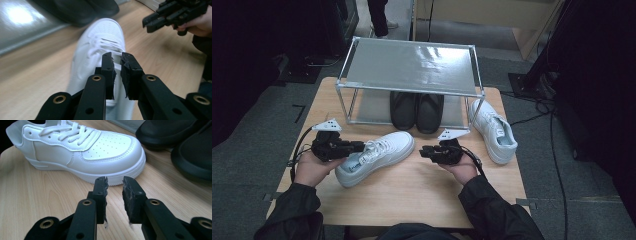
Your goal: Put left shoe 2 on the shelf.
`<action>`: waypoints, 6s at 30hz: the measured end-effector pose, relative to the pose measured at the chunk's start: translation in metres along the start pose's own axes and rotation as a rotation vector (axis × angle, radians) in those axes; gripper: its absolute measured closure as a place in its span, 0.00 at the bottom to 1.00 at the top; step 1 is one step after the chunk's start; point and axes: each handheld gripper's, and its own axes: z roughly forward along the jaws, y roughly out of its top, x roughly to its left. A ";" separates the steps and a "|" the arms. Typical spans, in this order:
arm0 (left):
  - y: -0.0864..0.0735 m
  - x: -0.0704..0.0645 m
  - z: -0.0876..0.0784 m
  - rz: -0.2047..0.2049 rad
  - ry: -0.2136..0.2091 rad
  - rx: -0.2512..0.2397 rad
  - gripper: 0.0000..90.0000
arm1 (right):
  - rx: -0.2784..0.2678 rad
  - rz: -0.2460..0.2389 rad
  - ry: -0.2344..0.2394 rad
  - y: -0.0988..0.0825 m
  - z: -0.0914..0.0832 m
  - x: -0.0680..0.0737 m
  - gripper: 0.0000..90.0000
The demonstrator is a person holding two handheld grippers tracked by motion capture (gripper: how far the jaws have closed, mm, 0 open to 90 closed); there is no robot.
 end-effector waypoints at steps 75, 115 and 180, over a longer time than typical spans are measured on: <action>-0.052 0.053 0.025 -0.097 -0.130 0.027 1.00 | 0.067 0.003 0.042 0.014 0.072 0.005 0.88; -0.053 0.053 0.025 -0.106 -0.099 -0.004 0.93 | 0.051 -0.008 0.031 0.033 0.101 0.004 0.88; -0.045 0.012 0.019 -0.008 -0.031 0.053 0.58 | -0.021 0.035 -0.113 -0.010 -0.006 -0.028 0.73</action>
